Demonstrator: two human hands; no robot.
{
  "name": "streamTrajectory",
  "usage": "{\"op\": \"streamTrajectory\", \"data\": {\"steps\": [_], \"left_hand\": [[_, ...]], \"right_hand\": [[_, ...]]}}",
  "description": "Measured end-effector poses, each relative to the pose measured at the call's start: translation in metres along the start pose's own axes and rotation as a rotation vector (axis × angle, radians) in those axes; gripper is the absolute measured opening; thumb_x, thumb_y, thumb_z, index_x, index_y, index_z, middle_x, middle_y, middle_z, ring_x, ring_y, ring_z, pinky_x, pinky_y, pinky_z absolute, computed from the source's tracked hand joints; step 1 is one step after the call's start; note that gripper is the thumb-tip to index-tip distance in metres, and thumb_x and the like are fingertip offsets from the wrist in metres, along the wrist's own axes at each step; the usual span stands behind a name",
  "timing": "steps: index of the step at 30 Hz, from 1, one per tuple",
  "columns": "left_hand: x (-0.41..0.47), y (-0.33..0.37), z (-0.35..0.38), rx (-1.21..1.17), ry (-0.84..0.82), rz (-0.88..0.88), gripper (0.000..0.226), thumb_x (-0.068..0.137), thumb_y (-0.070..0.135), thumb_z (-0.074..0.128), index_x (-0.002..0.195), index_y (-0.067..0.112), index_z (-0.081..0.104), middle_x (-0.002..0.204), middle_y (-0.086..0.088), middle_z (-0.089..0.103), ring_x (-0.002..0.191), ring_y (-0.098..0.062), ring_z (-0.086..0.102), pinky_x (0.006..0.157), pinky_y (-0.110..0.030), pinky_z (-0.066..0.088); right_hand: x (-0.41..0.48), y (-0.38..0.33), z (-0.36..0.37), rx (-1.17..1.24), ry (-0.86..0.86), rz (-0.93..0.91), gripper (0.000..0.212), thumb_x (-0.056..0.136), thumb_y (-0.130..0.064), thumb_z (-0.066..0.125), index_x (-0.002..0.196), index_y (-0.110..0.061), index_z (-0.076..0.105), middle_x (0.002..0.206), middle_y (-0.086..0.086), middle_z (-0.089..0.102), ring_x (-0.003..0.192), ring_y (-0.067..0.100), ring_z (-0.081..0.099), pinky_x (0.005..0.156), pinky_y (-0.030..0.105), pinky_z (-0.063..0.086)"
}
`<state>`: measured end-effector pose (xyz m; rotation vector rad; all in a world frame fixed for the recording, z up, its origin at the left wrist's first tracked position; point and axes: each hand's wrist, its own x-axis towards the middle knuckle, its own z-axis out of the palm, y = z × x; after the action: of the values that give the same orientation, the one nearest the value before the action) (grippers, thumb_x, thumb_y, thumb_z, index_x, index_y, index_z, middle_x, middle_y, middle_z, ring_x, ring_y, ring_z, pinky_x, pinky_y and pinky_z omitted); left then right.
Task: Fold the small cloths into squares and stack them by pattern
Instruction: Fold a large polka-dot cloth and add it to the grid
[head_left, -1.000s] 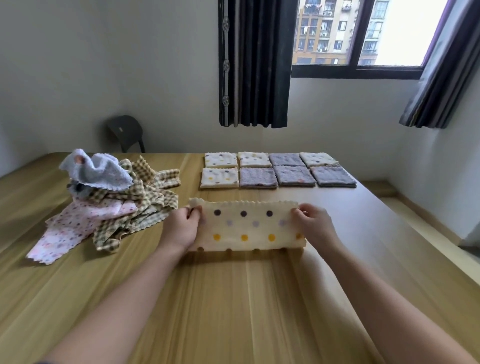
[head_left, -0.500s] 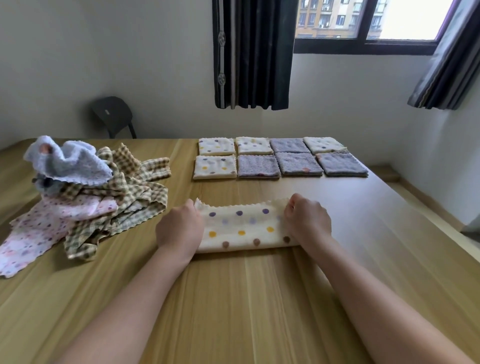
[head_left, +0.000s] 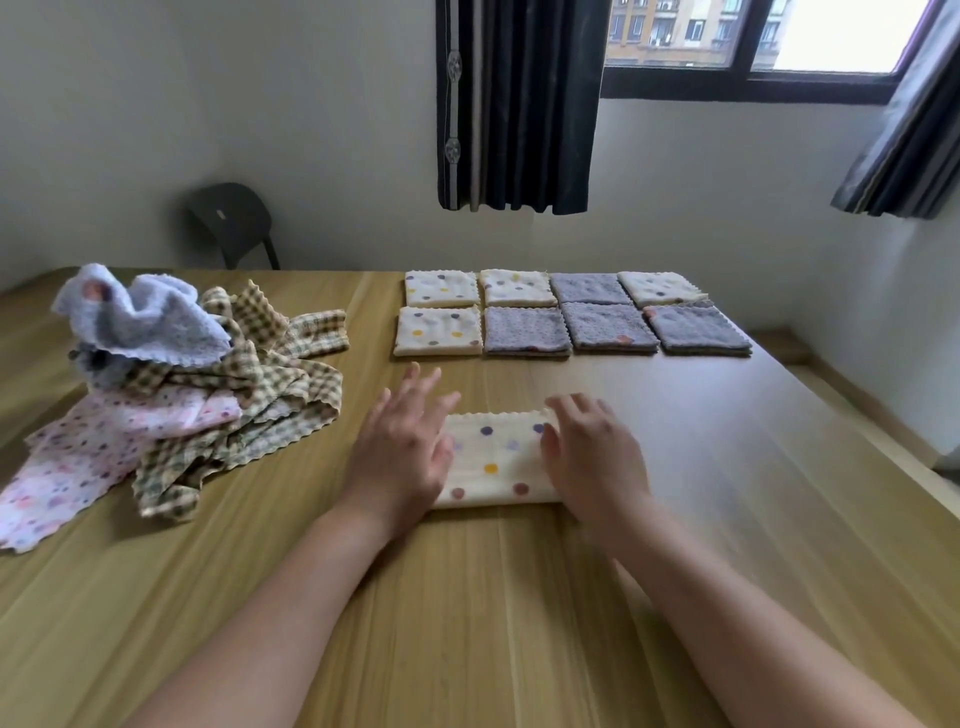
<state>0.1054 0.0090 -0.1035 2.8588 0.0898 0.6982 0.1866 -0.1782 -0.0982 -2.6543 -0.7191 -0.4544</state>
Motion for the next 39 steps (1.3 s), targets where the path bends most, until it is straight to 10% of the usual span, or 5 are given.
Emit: {"op": "streamTrajectory", "data": {"steps": [6,15,22,29,39], "left_hand": [[0.001,-0.005,0.009,0.063,-0.482,-0.184,0.065,0.098,0.058,0.017,0.153,0.031,-0.003,0.159,0.001,-0.019,0.145,-0.015,-0.021,0.118,-0.038,-0.011],[-0.008,0.011,-0.001,0.232,-0.367,-0.374,0.075,0.094,0.064,0.011,0.154,0.021,-0.004,0.157,-0.011,0.025,0.144,-0.023,0.024,0.118,-0.045,0.007],[-0.018,0.000,-0.022,0.103,0.242,-0.072,0.042,0.092,0.048,0.040,0.108,0.016,0.060,0.051,0.007,0.053,0.046,-0.012,0.046,0.077,-0.034,0.041],[-0.027,-0.015,-0.009,-0.272,-0.151,0.344,0.031,0.078,0.060,0.058,0.089,0.031,0.062,0.093,0.017,0.055,0.089,0.002,0.049,0.077,-0.029,0.045],[-0.027,-0.005,-0.012,-0.554,-0.042,-0.005,0.021,0.091,0.046,0.054,0.082,0.028,0.060,0.070,0.018,0.063,0.064,-0.005,0.059,0.061,-0.022,0.044]], "right_hand": [[-0.003,-0.003,0.008,-0.078,-0.494,0.001,0.060,0.100,-0.052,0.016,0.153,-0.027,0.003,0.162,0.008,-0.008,0.148,0.029,-0.012,0.119,0.046,-0.005],[-0.019,-0.010,0.001,-0.013,0.046,-0.149,0.044,0.087,-0.043,0.033,0.109,-0.024,0.065,0.115,0.000,0.062,0.108,0.025,0.058,0.088,0.041,0.043],[-0.024,0.002,0.002,0.072,-0.115,-0.099,0.056,0.090,-0.047,0.015,0.106,-0.026,0.064,0.116,-0.010,0.063,0.115,0.014,0.054,0.108,0.034,0.025],[-0.024,0.002,0.003,0.190,-0.196,-0.154,0.032,0.099,-0.019,0.037,0.119,-0.024,0.061,0.135,-0.012,0.056,0.130,0.007,0.045,0.119,0.035,0.010],[-0.027,0.001,0.001,0.488,-0.228,-0.459,0.063,0.076,-0.009,0.048,0.134,-0.030,0.051,0.134,-0.006,0.058,0.129,0.004,0.047,0.112,0.026,0.032]]}}
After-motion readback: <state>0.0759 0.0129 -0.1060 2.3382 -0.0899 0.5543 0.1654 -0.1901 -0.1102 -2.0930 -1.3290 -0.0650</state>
